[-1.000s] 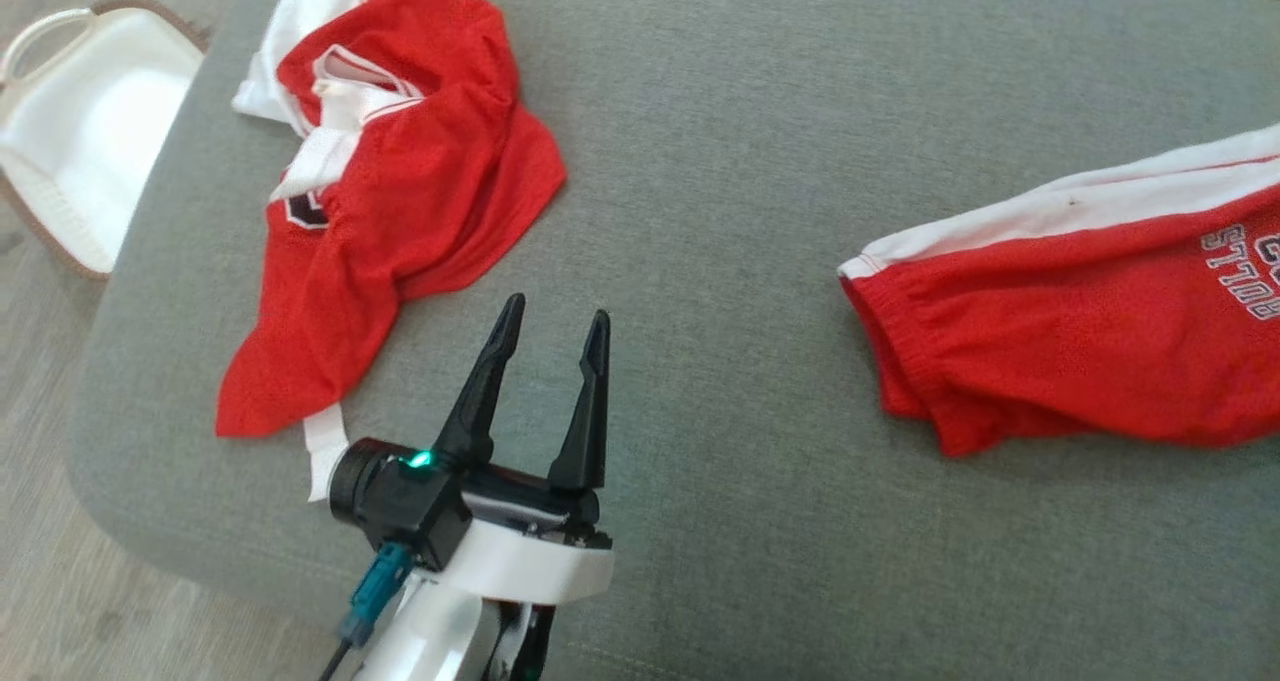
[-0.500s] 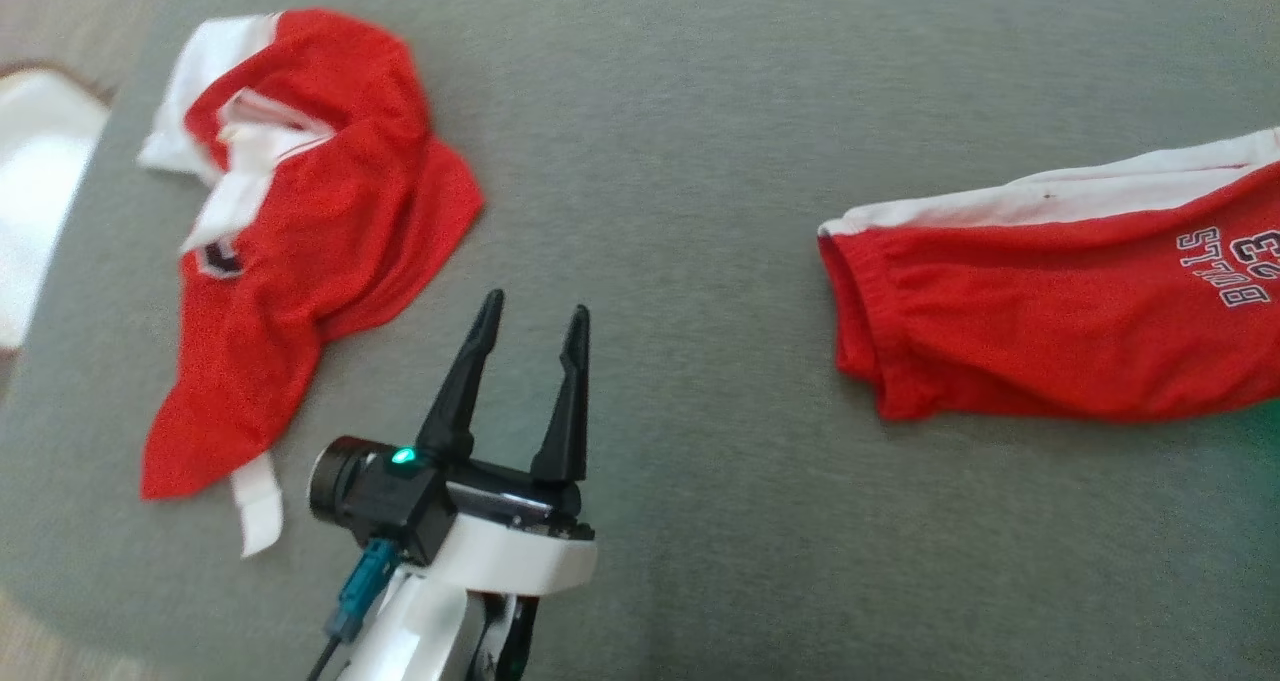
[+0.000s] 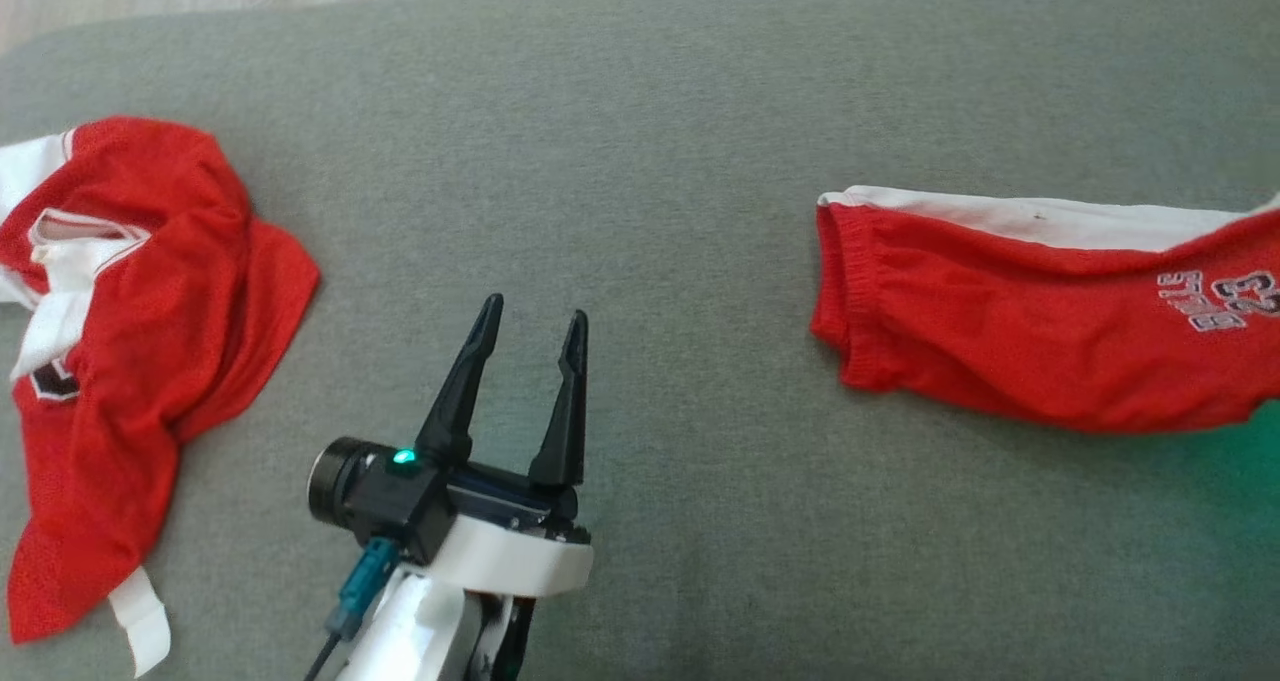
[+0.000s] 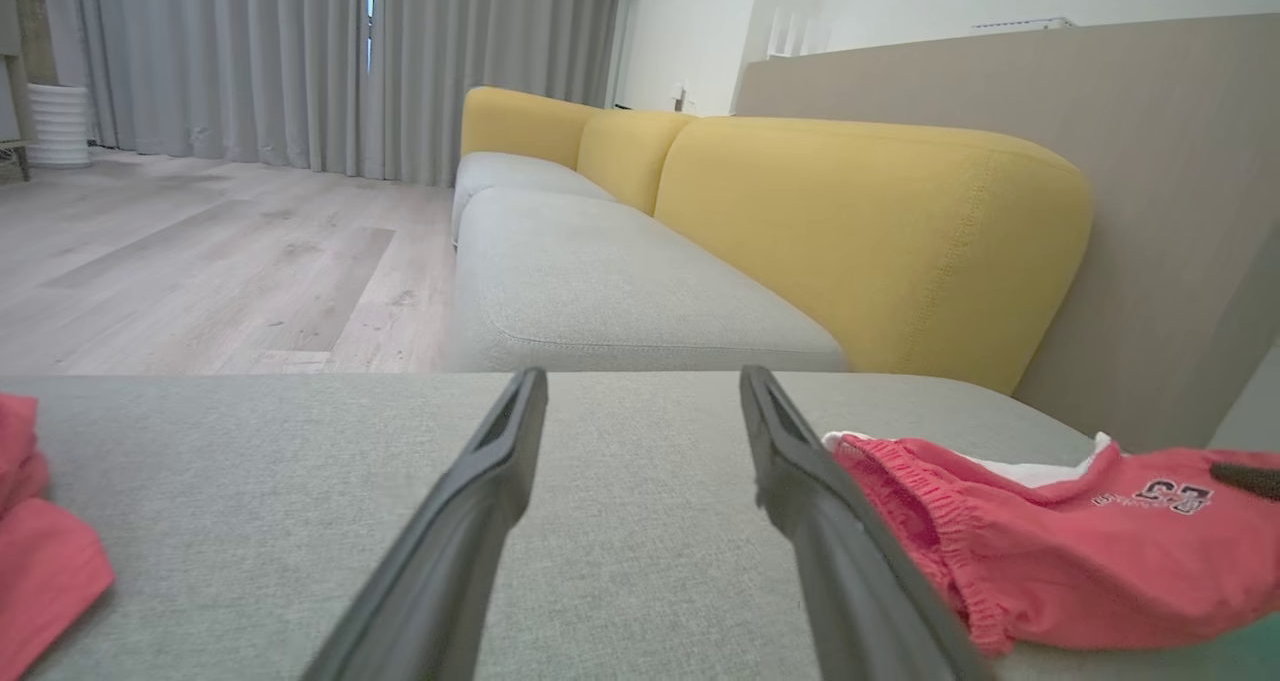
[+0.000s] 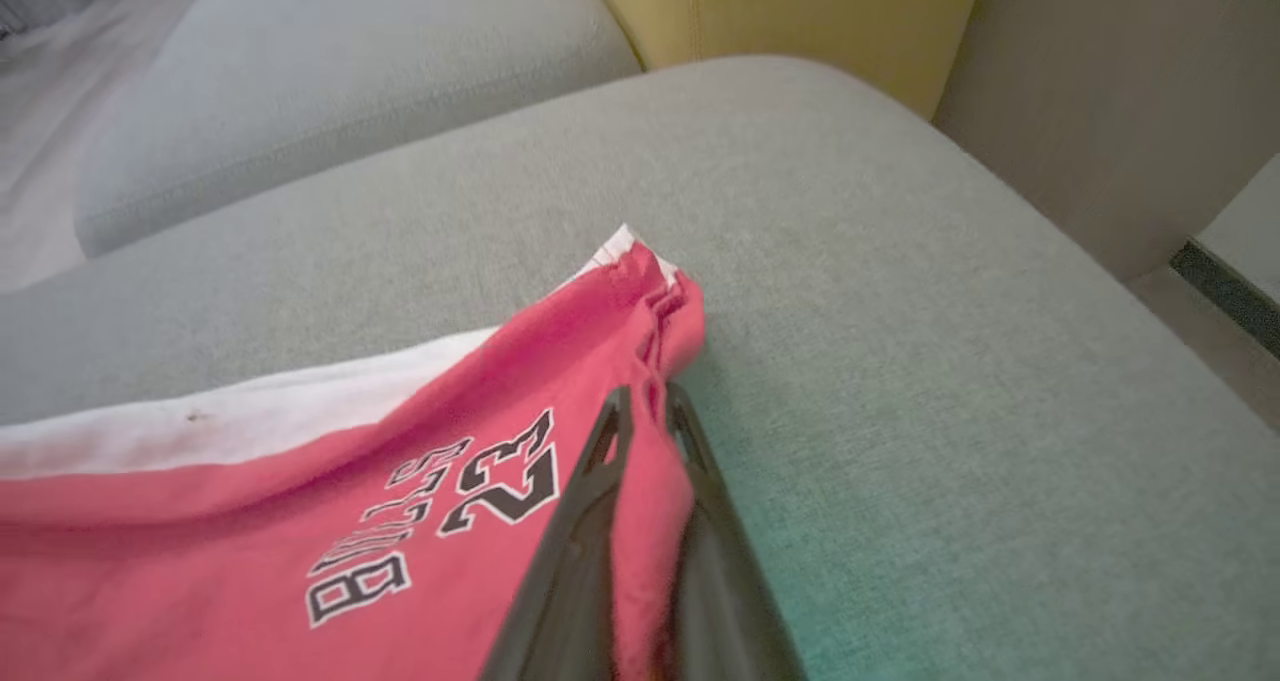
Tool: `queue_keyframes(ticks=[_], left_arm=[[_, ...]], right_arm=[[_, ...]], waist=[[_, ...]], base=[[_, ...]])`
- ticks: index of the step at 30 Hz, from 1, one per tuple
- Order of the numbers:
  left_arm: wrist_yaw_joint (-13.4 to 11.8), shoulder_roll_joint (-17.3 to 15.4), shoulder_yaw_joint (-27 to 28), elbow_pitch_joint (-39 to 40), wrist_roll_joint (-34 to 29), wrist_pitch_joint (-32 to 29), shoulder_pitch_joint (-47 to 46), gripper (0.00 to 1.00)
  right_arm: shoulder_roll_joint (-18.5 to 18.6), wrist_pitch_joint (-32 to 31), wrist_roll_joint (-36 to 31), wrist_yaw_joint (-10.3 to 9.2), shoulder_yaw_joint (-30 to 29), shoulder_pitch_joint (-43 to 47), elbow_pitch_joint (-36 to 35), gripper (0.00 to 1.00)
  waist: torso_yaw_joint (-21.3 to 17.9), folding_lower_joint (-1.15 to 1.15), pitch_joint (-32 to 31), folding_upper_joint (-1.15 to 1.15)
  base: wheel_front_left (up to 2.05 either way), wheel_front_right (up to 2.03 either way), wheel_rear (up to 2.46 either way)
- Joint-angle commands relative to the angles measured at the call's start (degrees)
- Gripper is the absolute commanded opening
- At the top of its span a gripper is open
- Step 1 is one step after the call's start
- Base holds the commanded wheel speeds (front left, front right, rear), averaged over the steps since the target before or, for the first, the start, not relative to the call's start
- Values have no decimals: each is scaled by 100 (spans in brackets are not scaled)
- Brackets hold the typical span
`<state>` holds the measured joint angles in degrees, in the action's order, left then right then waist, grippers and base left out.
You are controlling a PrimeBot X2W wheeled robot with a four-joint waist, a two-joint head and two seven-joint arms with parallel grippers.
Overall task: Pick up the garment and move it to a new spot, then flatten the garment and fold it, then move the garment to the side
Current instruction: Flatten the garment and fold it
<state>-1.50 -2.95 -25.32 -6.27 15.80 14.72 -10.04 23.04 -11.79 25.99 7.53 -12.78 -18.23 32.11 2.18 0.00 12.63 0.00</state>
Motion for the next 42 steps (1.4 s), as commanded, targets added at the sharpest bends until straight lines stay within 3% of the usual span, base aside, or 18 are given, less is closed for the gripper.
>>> queue_keyframes(ticks=[1, 8, 17, 25, 26, 28, 29, 35, 42], left_arm=[[17, 7, 180, 139, -61, 28, -100, 100], [75, 7, 157, -4, -169, 28, -41, 100], [81, 7, 174, -78, -182, 28, 138, 100], [85, 7, 133, -135, -152, 28, 198, 100], [83, 7, 126, -139, -143, 28, 201, 100], [84, 7, 104, -148, -123, 28, 211, 100], [83, 7, 98, -151, -115, 28, 219, 100], [53, 7, 184, -147, -122, 28, 395, 100], [-143, 7, 458, -17, -73, 28, 841, 100]], right_arm=[[68, 214, -68, -4, 20, -89, -325, 0], [-286, 687, -368, -4, 327, -251, -1007, 0], [-672, 545, -508, -4, 1514, -118, -2191, 0], [-918, 300, -693, -4, 2747, 173, -2191, 0], [-943, 284, -725, -4, 2881, 237, -2093, 15], [-1009, 288, -737, -4, 3112, 366, -1908, 65], [-1046, 317, -730, -4, 3180, 427, -1837, 100], [-1259, 942, -604, -4, 3135, 796, -1759, 100], [-1248, 2340, -954, -4, 2520, 1327, -1917, 100]], waist=[[-42, 0, -53, 0], [81, 0, -288, 0], [385, 0, -548, 0], [648, 0, -645, 0], [683, 0, -654, 0], [754, 0, -677, 0], [782, 0, -693, 0], [802, 0, -924, 0], [690, 0, -1349, 0]], base=[[0, 0, 0], [0, 0, 0], [0, 0, 0], [0, 0, 0], [0, 0, 0], [0, 0, 0], [0, 0, 0], [0, 0, 0], [0, 0, 0]])
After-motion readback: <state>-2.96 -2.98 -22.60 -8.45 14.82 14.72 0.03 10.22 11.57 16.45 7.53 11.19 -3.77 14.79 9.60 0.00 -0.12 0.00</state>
